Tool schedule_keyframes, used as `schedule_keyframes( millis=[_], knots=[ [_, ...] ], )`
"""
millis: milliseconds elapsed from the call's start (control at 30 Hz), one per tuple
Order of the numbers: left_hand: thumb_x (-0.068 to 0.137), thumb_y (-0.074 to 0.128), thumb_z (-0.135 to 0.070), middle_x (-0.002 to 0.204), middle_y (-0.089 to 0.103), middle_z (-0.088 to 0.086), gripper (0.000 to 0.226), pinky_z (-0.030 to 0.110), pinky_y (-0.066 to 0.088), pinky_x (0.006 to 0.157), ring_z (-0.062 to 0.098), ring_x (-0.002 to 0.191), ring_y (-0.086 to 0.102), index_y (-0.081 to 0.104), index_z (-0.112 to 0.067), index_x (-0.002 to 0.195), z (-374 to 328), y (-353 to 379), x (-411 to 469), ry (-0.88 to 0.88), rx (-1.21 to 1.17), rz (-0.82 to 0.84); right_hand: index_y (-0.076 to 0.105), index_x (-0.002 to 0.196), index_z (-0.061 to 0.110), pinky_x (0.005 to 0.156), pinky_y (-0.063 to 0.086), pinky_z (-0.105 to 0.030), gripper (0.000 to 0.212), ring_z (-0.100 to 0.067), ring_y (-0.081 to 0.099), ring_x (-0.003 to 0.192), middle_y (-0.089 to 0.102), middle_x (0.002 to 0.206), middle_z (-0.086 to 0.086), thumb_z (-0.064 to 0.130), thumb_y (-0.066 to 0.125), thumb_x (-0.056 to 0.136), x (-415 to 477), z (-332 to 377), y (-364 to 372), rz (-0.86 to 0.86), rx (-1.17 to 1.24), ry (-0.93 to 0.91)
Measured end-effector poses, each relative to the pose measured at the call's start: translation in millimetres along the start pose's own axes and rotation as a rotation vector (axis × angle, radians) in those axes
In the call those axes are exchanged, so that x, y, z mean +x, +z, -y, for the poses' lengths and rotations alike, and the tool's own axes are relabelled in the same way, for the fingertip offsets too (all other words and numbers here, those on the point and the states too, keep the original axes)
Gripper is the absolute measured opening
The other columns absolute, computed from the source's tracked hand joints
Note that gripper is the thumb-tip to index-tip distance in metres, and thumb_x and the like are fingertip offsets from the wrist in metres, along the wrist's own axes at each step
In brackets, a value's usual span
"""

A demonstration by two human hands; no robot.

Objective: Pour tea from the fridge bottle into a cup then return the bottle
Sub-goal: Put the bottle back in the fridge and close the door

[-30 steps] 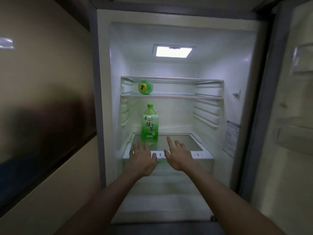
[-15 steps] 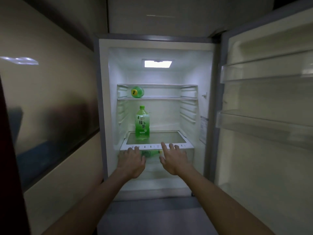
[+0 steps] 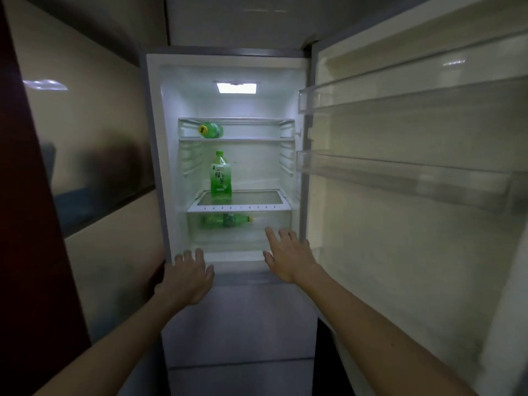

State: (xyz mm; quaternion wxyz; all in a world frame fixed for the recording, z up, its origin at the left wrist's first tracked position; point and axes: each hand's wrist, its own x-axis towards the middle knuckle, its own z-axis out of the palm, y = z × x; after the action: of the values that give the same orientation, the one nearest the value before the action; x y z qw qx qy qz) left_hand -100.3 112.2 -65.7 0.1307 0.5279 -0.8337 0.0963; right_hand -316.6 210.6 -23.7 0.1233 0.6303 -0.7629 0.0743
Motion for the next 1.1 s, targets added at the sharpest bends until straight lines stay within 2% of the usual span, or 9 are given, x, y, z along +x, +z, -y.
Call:
schedule_keyframes(
  millis=[200,267,333,400,533,700,833,967,1100],
  knots=[
    [0.095,0.031,-0.047,0.116,0.054,0.013,0.044,0.044,0.05,0.086,0.031,0.101,0.057,0.044,-0.013,0.12,-13.7,-9.4,-57.6,-0.02,-0.004,0.032,0.006,0.156,0.018,0.109,0.028,-0.055,0.062,-0.033,0.027,0.139,0.024,0.156,-0.014,0.042,0.029,0.104,-72.7,-9.6,-10.5,0.006,0.009,-0.004],
    [0.094,0.041,-0.044,0.11,0.06,0.014,0.04,0.041,0.052,0.081,0.031,0.096,0.061,0.051,-0.011,0.113,-25.3,-15.7,-72.1,-0.024,-0.018,0.012,0.006,0.156,0.017,0.109,0.028,-0.055,0.062,-0.033,0.028,0.139,0.025,0.156,-0.014,0.041,0.03,0.103,-95.6,-17.1,-18.9,-0.011,0.005,0.021],
    [0.089,0.058,-0.035,0.093,0.066,0.016,0.031,0.038,0.054,0.067,0.032,0.081,0.065,0.061,-0.006,0.1,-39.8,-24.8,-86.6,0.032,0.0,-0.013,0.008,0.155,0.016,0.107,0.03,-0.053,0.062,-0.032,0.03,0.137,0.028,0.153,-0.014,0.039,0.031,0.103,-118.7,-27.1,-27.6,-0.044,-0.017,0.047],
    [0.09,0.055,-0.031,0.083,0.065,0.016,0.028,0.034,0.05,0.054,0.033,0.07,0.065,0.064,-0.004,0.091,-58.6,-33.3,-94.3,0.158,0.075,-0.078,0.009,0.155,0.014,0.105,0.031,-0.053,0.062,-0.033,0.031,0.135,0.03,0.151,-0.015,0.038,0.032,0.103,-142.1,-40.2,-37.8,-0.066,-0.037,0.081],
    [0.099,0.035,-0.039,0.123,0.054,0.013,0.043,0.038,0.046,0.087,0.03,0.11,0.054,0.045,-0.009,0.127,-104.7,-41.3,-102.2,0.153,-0.08,-0.009,0.007,0.155,0.013,0.104,0.032,-0.053,0.062,-0.035,0.032,0.135,0.03,0.151,-0.016,0.037,0.031,0.103,-189.4,-72.1,-65.7,-0.099,-0.087,0.176],
    [0.099,0.029,-0.044,0.122,0.053,0.011,0.04,0.039,0.047,0.088,0.028,0.11,0.054,0.044,-0.012,0.119,-165.3,-37.5,-117.5,0.32,-0.094,0.045,0.011,0.155,0.012,0.101,0.035,-0.053,0.062,-0.036,0.035,0.133,0.036,0.148,-0.017,0.036,0.033,0.103,-251.2,-101.5,-91.6,-0.146,-0.172,0.262],
    [0.099,0.03,-0.046,0.13,0.051,0.015,0.05,0.044,0.043,0.094,0.032,0.118,0.051,0.039,-0.01,0.132,-212.2,-38.0,-135.8,0.387,-0.166,0.1,0.014,0.154,0.011,0.099,0.037,-0.052,0.062,-0.036,0.036,0.132,0.039,0.145,-0.017,0.036,0.035,0.102,-296.5,-114.8,-108.2,-0.161,-0.21,0.321],
    [0.098,0.031,-0.046,0.124,0.052,0.01,0.041,0.039,0.045,0.09,0.029,0.114,0.052,0.041,-0.014,0.121,-254.0,-51.0,-162.9,0.477,-0.173,0.108,0.014,0.154,0.012,0.098,0.039,-0.05,0.061,-0.034,0.037,0.13,0.038,0.144,-0.016,0.035,0.036,0.102,-333.2,-125.4,-126.2,-0.146,-0.21,0.409],
    [0.099,0.03,-0.047,0.128,0.047,0.012,0.045,0.042,0.041,0.095,0.031,0.12,0.047,0.039,-0.013,0.128,-285.8,-66.3,-186.6,0.521,-0.275,0.194,0.015,0.153,0.013,0.101,0.038,-0.053,0.058,-0.034,0.037,0.13,0.039,0.143,-0.016,0.033,0.035,0.102,-358.6,-134.8,-149.1,-0.128,-0.206,0.525]
  ],
)
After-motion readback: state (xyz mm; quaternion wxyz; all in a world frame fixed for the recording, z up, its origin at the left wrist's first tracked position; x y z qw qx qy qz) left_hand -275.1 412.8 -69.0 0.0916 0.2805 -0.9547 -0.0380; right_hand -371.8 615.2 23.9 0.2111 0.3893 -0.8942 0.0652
